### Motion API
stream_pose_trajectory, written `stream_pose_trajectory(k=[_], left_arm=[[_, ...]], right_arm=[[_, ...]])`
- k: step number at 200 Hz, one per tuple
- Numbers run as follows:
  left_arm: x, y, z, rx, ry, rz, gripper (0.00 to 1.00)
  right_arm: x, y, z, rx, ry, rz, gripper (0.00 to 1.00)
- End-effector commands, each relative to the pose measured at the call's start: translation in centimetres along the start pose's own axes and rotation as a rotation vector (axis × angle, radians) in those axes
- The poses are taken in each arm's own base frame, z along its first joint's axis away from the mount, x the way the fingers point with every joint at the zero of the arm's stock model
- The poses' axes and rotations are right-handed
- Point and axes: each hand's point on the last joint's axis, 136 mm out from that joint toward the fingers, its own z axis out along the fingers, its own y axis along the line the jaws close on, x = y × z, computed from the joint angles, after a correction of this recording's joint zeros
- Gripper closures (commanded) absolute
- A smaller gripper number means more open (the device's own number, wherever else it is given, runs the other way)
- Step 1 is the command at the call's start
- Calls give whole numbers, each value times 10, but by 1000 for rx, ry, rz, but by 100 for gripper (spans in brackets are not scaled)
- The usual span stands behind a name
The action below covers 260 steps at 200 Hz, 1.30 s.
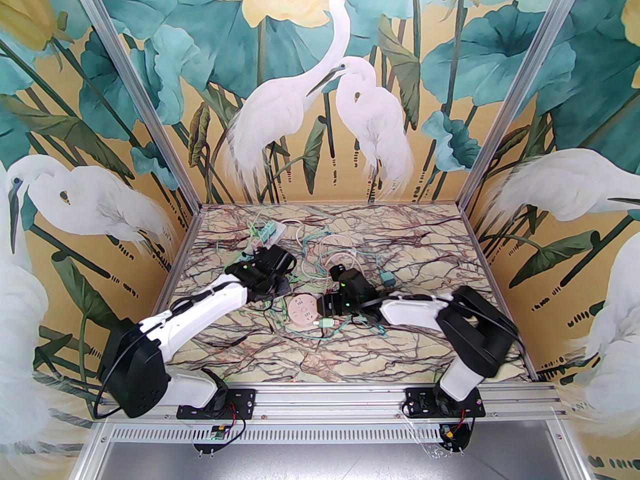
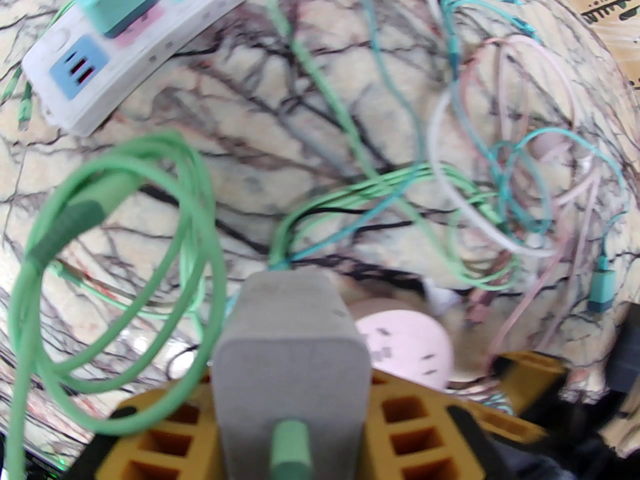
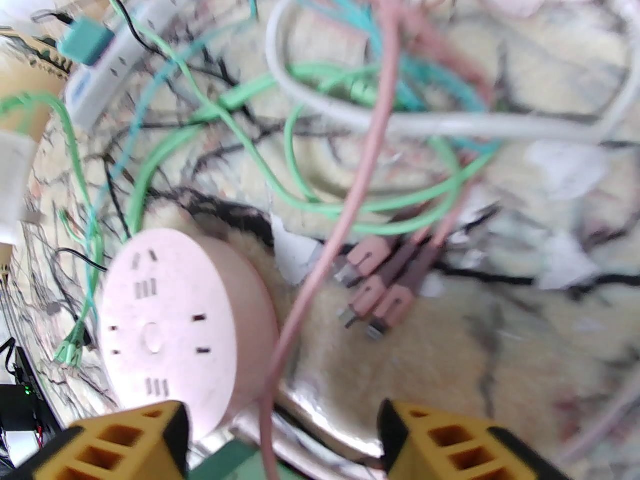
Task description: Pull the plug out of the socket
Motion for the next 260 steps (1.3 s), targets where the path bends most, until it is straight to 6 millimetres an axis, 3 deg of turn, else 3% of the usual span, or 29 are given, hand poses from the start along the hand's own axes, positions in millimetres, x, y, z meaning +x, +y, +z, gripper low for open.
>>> stream_pose_trajectory(k=[1, 32, 85, 136, 166, 230, 260], left_arm=[[-4, -2, 7, 33, -50, 16, 85], [7, 7, 22, 8, -32, 29, 82], [4, 36, 24, -155, -65, 54, 81], [-8, 88, 1, -422, -143, 55, 82], [2, 112, 8, -496, -84, 53, 81], [38, 99, 47, -430, 87, 66, 74], [36, 92, 45, -394, 94, 54, 53]], right_arm=[[-18, -6, -19, 39, -114, -39, 20], [-30, -18, -46, 90, -229, -30, 2], [-33, -25, -55, 116, -266, -16, 1], [-30, -27, -52, 116, -252, -6, 1], [-30, -26, -50, 113, -245, -3, 1], [-29, -28, -50, 120, -244, 1, 0], [-29, -28, -49, 122, -241, 0, 0]])
